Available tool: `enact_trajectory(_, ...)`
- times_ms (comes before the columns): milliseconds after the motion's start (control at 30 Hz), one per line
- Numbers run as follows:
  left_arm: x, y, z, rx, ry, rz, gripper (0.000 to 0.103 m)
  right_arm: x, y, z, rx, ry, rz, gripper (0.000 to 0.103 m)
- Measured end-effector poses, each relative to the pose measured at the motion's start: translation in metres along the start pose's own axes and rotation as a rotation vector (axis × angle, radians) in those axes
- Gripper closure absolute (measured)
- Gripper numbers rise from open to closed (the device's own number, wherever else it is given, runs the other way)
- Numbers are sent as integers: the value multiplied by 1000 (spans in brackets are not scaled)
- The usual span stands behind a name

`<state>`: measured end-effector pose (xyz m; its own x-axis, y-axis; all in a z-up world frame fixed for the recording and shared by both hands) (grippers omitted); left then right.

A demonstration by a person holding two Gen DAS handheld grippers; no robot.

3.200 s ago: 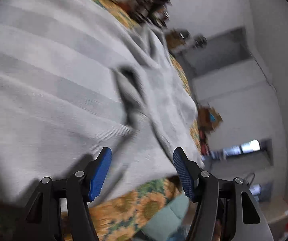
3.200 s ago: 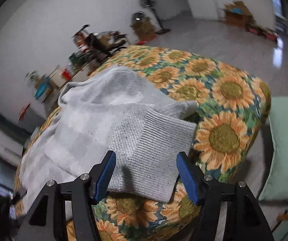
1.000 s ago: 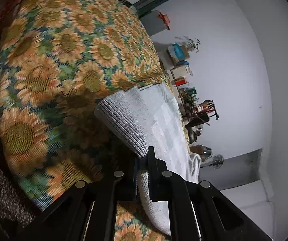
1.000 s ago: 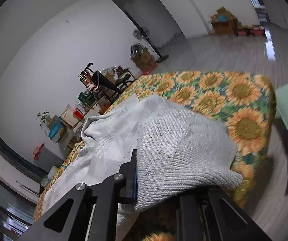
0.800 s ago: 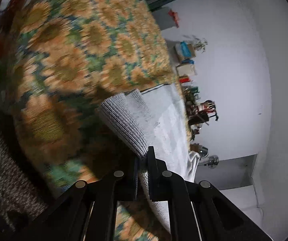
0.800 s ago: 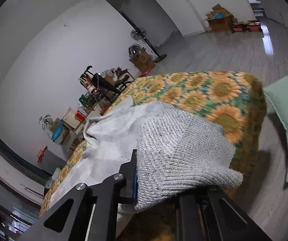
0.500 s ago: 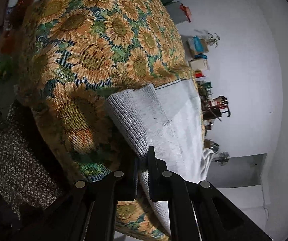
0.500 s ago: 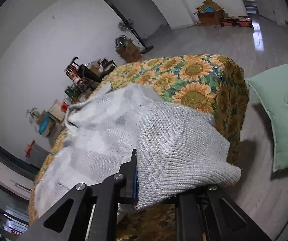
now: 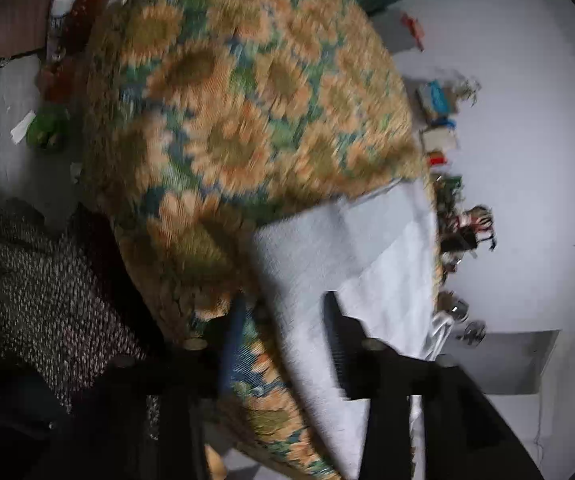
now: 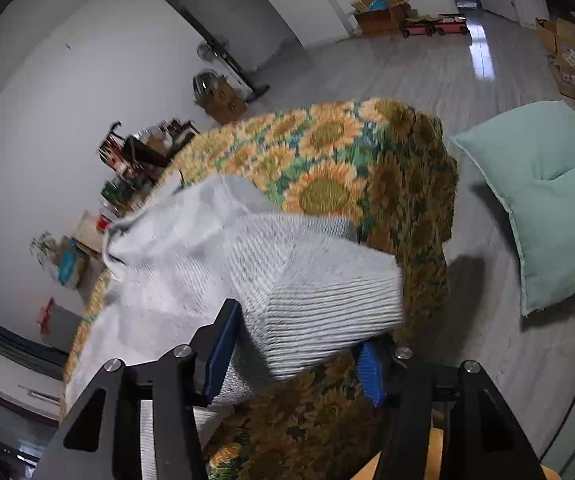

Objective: Fold clothes

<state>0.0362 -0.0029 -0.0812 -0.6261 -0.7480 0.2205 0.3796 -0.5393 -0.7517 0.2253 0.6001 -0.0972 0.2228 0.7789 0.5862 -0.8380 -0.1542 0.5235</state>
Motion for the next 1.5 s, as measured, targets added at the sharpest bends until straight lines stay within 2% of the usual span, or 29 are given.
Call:
enact_trajectory(33, 4, -1, 4, -1, -15, 2, 46, 1, 1, 2, -2, -4, 8, 46)
enact_trajectory(100, 11, -5, 12, -6, -43, 4, 45, 1, 5, 4, -9, -13, 32, 59)
enact_trajectory(200, 10, -15, 18, -33, -44, -28, 45, 4, 17, 13, -29, -50, 87, 64)
enact_trajectory(300, 5, -24, 10, -41, -7, -57, 45, 13, 41, 29, -23, -119, 194, 66)
enact_trajectory(333, 3, -27, 5, -43, 6, -66, 44, 15, 49, 35, -12, -141, 223, 76)
enact_trajectory(400, -4, -30, -6, -35, 42, -85, 44, 19, 69, 44, 53, -152, 274, 89)
enact_trajectory(533, -23, -38, -23, -37, 127, -110, 45, 24, 118, 49, 228, -129, 335, 93)
enact_trajectory(633, -32, -44, -31, -43, 161, -128, 44, 28, 162, 37, 295, -125, 390, 95)
enact_trajectory(767, -35, -54, -38, -55, 148, -160, 44, 26, 225, 14, 385, -91, 450, 96)
enact_trajectory(833, -34, -59, -41, -61, 128, -167, 44, 19, 270, 3, 444, -75, 500, 96)
enact_trajectory(1067, -26, -65, -57, -29, 72, -173, 44, -48, 401, -34, 622, 37, 667, 96)
enact_trajectory(1267, -30, -68, -74, 7, 88, -198, 44, -130, 455, -56, 719, 189, 733, 96)
enact_trajectory(1400, -34, -70, -85, 12, 113, -207, 44, -169, 475, -78, 716, 266, 769, 95)
enact_trajectory(1467, -39, -72, -89, 11, 132, -217, 44, -189, 476, -87, 695, 306, 831, 83)
enact_trajectory(1500, -41, -74, -91, 6, 140, -228, 44, -192, 469, -86, 697, 338, 828, 66)
Point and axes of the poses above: each gripper's, at about its wrist camera, not at the fingertips, and z roughly against the way its jaws point, y to its left, x to its top, the point moved 6 cm from there along -z, roughly the way its jaws point, and after that the axes turned 9 degrees about -y, right-handed, at the moved point
